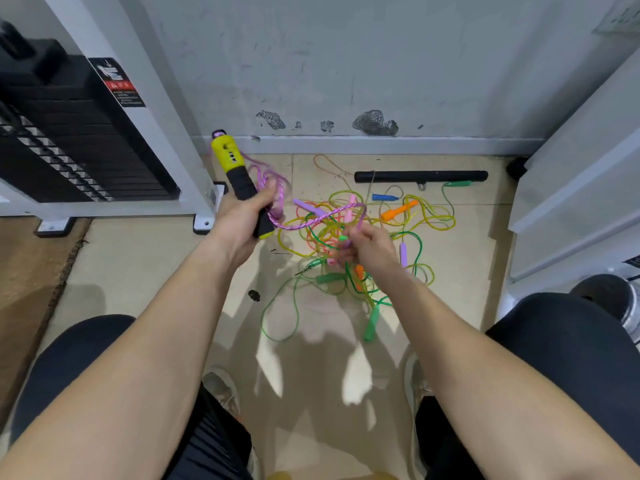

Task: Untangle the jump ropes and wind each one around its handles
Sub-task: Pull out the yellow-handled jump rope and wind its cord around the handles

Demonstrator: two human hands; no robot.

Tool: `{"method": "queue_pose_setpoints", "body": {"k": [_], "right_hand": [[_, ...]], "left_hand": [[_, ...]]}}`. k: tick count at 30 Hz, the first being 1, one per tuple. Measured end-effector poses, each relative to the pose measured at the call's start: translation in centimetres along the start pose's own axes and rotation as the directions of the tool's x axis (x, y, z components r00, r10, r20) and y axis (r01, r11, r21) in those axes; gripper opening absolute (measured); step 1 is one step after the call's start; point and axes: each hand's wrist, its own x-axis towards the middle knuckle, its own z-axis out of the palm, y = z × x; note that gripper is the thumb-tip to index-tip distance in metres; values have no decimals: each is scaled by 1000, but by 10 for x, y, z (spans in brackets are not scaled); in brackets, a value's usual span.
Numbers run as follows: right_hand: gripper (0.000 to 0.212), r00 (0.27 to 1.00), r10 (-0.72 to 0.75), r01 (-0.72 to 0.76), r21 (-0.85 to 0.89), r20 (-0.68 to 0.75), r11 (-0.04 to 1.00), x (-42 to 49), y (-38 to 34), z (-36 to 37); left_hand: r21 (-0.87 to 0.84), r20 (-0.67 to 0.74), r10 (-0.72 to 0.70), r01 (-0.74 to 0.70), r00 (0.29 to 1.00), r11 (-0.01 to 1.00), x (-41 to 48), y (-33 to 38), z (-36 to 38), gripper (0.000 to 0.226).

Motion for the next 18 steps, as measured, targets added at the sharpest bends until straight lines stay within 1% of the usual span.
{"method": "queue_pose_setpoints", "body": {"k": [1, 2, 3, 5, 7, 8, 11, 13, 14, 15, 17, 18], "right_hand": [[21, 1000, -23, 23, 53, -19, 998, 0, -12, -4], [22, 998, -57, 60, 74, -37, 996, 1, -23, -8], [22, 996, -80, 85, 116, -49, 990, 2, -37, -11], [21, 993, -107, 117, 245, -55, 962, -1, -65, -14], [22, 989, -146, 150, 350, -39, 924, -6, -93, -14], [23, 986, -164, 160, 372, -22, 914, -8, -104, -13], [22, 984, -172, 138, 392, 54, 909, -16, -122, -9], [21, 985, -162, 122, 409, 66, 904, -20, -124, -7], [19, 985, -163, 126, 408, 58, 904, -22, -124, -6], [17, 986, -162, 127, 419, 49, 899, -23, -124, -7], [12, 987, -158, 139, 426, 8, 894, -23, -120, -9], [11, 989, -142, 146, 395, -39, 907, -21, -113, -11]], "left_hand": [[119, -4, 44, -43, 999, 992, 1, -8, -1, 12], [230, -12, 61, -57, 998, 971, 2, -17, -2, 14], [306, -22, 60, -50, 998, 951, 2, -24, -1, 17], [359, -4, 31, -27, 1000, 933, -1, -34, 2, 28], [412, 75, 5, -35, 997, 910, -4, -41, 8, 39], [426, 125, -13, -42, 992, 904, -8, -43, 13, 41], [417, 232, -117, 10, 966, 909, -19, -49, 26, 38], [383, 309, -180, 52, 934, 922, -26, -50, 31, 24], [362, 331, -221, 93, 917, 928, -30, -49, 33, 15], [331, 346, -266, 148, 900, 932, -33, -48, 34, 12], [226, 362, -313, 243, 878, 943, -38, -43, 34, 10], [180, 354, -316, 267, 880, 947, -39, -41, 33, 10]]}}
